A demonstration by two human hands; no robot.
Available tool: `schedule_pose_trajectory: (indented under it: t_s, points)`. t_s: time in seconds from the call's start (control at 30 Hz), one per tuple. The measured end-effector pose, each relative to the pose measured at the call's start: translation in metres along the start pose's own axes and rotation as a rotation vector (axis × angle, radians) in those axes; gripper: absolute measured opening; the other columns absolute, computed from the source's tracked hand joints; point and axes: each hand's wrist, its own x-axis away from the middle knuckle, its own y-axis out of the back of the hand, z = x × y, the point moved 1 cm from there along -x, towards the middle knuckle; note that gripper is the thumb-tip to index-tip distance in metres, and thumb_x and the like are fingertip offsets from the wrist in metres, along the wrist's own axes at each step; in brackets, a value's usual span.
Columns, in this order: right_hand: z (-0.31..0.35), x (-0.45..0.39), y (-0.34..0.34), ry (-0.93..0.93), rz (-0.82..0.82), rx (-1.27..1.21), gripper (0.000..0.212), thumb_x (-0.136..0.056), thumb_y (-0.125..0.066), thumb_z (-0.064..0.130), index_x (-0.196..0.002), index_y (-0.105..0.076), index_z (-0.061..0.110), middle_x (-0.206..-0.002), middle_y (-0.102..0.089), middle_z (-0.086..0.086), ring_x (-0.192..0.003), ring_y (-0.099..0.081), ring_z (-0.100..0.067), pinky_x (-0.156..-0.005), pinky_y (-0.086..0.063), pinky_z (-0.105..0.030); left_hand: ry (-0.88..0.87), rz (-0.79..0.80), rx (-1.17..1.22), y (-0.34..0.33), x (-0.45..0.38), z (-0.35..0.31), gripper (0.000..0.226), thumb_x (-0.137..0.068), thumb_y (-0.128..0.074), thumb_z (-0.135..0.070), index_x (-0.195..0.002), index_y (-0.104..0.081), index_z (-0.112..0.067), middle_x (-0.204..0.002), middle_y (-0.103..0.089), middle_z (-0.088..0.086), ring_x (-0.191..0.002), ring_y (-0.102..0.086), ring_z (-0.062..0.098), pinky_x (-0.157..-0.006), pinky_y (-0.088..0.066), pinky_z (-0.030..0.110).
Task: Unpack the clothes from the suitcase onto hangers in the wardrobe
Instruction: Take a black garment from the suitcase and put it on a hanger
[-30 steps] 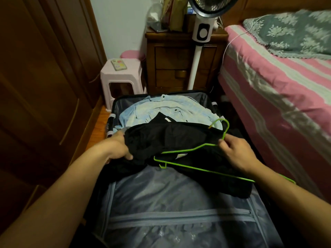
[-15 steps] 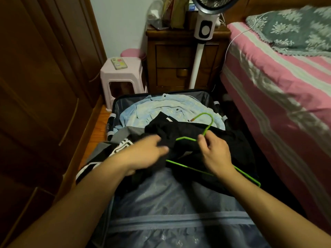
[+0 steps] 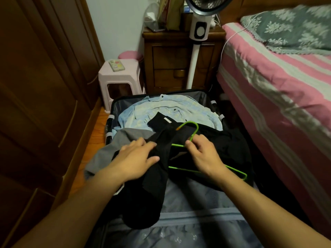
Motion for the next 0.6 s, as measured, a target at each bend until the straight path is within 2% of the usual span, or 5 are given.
schedule_pose_trajectory:
  t_s: [0.17,0.3,0.37,0.47,0.6]
  points:
    - [0.025,0.005,-0.012,0.147,0.084,-0.023,0.032,-0.095,-0.044,0.042,-0.071,-0.050,0.022,-0.072,-0.050,-0.005,-0.080,-0.047,-0.018,-0.074,-0.040,-0.037,-0.248,-0.080,0.286,0.007,-0.003,-0.011,0.020,-0.102,-0.056,-0.027,-0.119,-0.066,-0.023,-0.108,-0.063,-0.006,-0.105,-0.059,0.011,-0.095,-0.045,0.033]
    - [0.000,-0.013,0.000,0.239,0.205,-0.006,0.037,-0.101,-0.046,0.038,-0.068,-0.052,0.022,-0.069,-0.052,0.002,-0.074,-0.050,-0.020,-0.077,-0.044,-0.043,-0.243,0.034,0.097,0.014,-0.001,-0.005,0.013,-0.100,-0.058,-0.034,-0.109,-0.067,-0.030,-0.098,-0.058,-0.008,-0.097,-0.057,0.013,-0.088,-0.047,0.034]
    - [-0.056,-0.034,0.030,-0.056,-0.022,0.140,0.030,-0.099,-0.050,0.043,-0.094,-0.066,0.018,-0.097,-0.066,-0.007,-0.095,-0.058,-0.026,-0.093,-0.045,-0.047,-0.206,0.084,0.053,0.018,0.002,0.000,0.013,-0.099,-0.059,-0.038,-0.108,-0.067,-0.032,-0.097,-0.056,-0.009,-0.094,-0.056,0.011,-0.086,-0.047,0.033]
    - [-0.137,-0.030,0.077,-0.655,-0.019,0.400,0.083,-0.089,-0.065,0.053,-0.151,-0.033,0.009,-0.151,-0.041,-0.020,-0.139,-0.039,-0.037,-0.115,-0.029,-0.044,-0.186,0.100,0.075,0.021,0.006,0.011,0.014,-0.098,-0.061,-0.039,-0.110,-0.068,-0.035,-0.098,-0.055,-0.011,-0.093,-0.054,0.006,-0.086,-0.047,0.032]
    - [-0.118,-0.019,0.090,-0.812,0.193,-0.266,0.049,-0.083,-0.080,0.028,-0.121,-0.066,0.001,-0.107,-0.074,-0.016,-0.096,-0.072,-0.030,-0.094,-0.056,-0.044,-0.117,-0.065,0.148,0.021,0.011,0.023,0.010,-0.098,-0.063,-0.033,-0.104,-0.071,-0.035,-0.094,-0.056,-0.008,-0.087,-0.052,0.005,-0.071,-0.038,0.015]
